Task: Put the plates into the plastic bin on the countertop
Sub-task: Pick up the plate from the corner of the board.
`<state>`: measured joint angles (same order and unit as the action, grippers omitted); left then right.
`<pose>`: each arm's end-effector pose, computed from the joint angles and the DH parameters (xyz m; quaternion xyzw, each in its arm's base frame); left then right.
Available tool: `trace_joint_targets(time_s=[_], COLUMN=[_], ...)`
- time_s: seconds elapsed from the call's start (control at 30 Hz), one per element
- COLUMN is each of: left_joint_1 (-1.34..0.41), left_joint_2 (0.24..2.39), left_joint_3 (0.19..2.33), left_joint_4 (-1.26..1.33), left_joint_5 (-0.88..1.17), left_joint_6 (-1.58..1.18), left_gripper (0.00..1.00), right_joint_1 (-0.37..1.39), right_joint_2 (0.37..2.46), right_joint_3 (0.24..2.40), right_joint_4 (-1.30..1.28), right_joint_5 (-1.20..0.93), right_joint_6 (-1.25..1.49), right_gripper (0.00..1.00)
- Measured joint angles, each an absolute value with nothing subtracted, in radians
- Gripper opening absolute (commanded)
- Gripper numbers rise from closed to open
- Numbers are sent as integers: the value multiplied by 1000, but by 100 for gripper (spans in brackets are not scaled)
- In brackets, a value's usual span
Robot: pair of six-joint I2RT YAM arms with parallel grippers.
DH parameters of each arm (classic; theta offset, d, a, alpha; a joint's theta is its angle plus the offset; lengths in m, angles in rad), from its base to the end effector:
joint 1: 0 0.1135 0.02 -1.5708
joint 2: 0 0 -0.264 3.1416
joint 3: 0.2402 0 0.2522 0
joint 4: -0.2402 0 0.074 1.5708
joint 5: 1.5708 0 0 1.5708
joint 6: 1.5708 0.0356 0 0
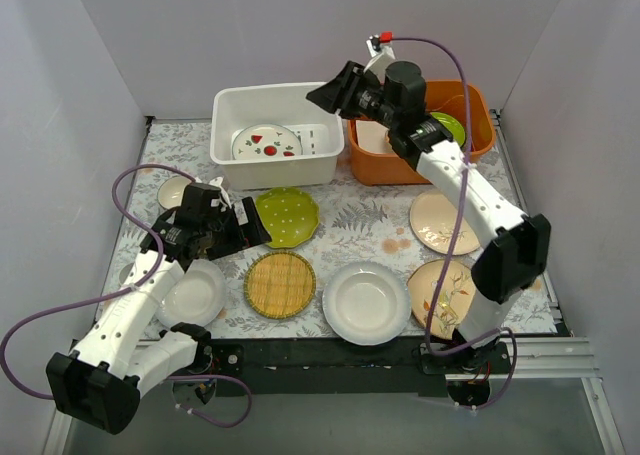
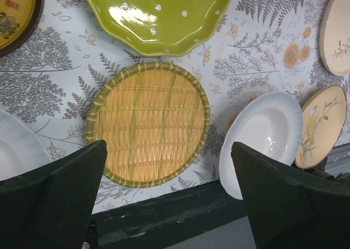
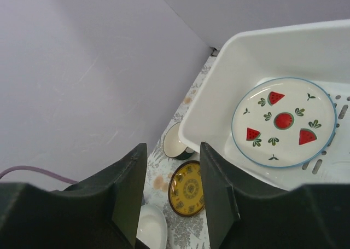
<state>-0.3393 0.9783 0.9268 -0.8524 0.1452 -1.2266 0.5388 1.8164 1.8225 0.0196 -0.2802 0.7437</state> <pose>0.1754 -0.0674 0.2940 -0.3831 0.8614 -0.2788 0.1830 0.3700 0.2327 0.4338 -0.0288 0.6977 0.5023 0.5100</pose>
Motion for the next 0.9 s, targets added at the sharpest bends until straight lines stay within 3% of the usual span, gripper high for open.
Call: trace_joint_targets(time_s=[0.33, 0.9], left_joint_1=[-339, -413], left_joint_2=[978, 974], left_joint_3=[852, 793], left_joint_4=[-756, -588], left_joint_5=[266, 371], left_joint_6=[-1276, -1370], left_gripper=[98, 98], right_joint_1=[540, 539], right_joint_2=[1333, 962], right_joint_3=[1324, 991], right_joint_4=[-29, -263], right_joint_5=[-195, -31], right_joint_6=[629, 572], right_gripper=[51, 49])
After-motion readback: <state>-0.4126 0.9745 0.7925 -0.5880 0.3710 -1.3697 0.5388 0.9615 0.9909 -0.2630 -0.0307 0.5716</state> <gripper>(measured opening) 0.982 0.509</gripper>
